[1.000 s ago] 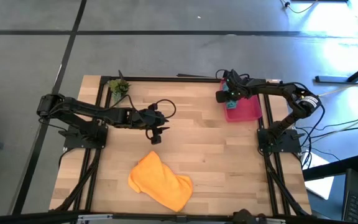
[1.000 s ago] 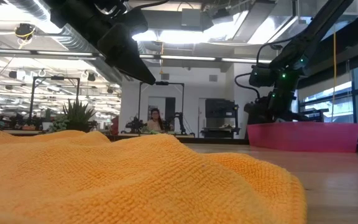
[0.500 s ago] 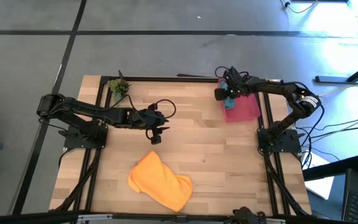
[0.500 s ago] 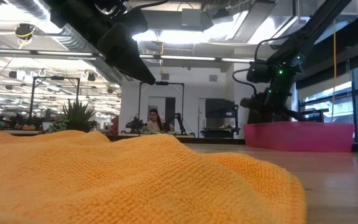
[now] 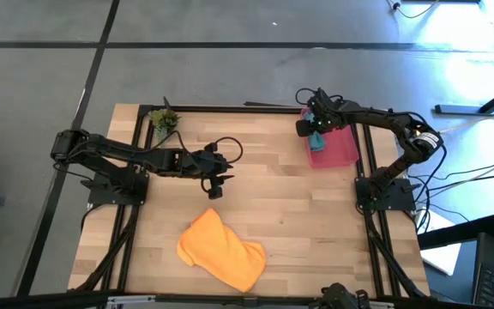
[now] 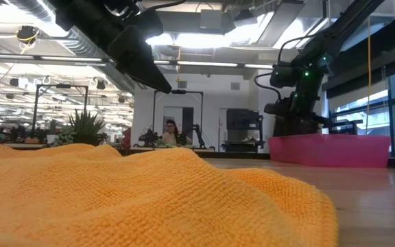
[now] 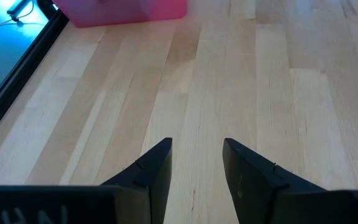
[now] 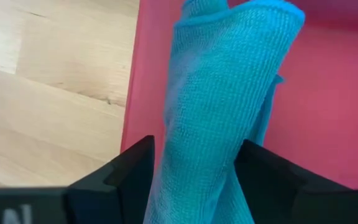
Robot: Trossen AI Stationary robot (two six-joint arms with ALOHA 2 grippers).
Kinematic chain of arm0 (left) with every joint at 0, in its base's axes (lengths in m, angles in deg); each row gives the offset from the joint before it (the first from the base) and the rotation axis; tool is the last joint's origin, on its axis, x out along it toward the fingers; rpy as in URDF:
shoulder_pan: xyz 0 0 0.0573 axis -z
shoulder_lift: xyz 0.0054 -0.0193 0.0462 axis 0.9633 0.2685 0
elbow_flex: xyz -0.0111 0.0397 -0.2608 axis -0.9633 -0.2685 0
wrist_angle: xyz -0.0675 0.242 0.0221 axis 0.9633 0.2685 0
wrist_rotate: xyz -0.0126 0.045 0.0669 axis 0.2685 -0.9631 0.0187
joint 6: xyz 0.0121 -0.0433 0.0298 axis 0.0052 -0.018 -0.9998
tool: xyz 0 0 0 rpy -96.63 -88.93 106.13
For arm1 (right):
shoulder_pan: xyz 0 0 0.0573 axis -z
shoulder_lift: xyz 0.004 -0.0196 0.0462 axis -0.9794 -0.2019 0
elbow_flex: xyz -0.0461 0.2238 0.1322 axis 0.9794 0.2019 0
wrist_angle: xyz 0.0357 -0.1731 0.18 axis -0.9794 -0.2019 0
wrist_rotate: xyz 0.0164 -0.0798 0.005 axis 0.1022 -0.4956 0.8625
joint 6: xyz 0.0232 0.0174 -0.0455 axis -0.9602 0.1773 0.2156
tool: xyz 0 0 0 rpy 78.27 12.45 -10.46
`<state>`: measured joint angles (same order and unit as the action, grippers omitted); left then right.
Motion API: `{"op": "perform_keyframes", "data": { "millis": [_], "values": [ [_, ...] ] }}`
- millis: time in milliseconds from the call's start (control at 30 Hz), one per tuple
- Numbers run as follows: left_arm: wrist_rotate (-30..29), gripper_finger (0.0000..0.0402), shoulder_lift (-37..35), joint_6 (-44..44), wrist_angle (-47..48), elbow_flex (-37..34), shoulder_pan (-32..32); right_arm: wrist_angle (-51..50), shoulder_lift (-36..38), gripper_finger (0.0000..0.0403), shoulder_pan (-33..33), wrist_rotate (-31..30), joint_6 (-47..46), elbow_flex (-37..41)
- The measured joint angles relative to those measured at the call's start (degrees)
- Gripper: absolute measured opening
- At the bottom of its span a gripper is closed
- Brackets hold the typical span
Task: Roll microfiber towels into tight, uniform cylinder then place into a basket
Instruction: Put the blue microfiber cloth into the pink bin, then roll the yellow microfiber cloth on the table
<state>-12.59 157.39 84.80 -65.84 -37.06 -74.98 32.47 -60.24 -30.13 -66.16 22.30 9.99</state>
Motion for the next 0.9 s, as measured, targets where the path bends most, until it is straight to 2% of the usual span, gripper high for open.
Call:
{"op": "perform_keyframes", "data": {
  "millis": [200,500,633,767,900],
  "values": [
    [0.00,0.0135,0.00,0.02,0.02,0.00,0.00,-0.14,2.71,0.0215,0.06,-3.64,-0.24,0.00],
    [0.01,0.0135,0.00,0.38,0.18,0.00,0.00,-2.82,15.38,0.0214,-1.01,-7.33,-0.16,0.10],
    [0.09,0.0135,0.00,2.56,1.15,0.00,0.02,-1.66,19.91,0.0214,-7.02,-9.32,0.06,1.42],
    [0.07,0.0135,0.00,5.91,5.04,0.02,0.99,0.40,22.58,0.0214,-15.86,-14.09,0.55,3.13],
    [0.26,0.0135,0.00,13.65,9.87,0.02,3.72,3.46,22.99,0.0214,-25.36,-15.95,2.97,4.24]
  ]
}}
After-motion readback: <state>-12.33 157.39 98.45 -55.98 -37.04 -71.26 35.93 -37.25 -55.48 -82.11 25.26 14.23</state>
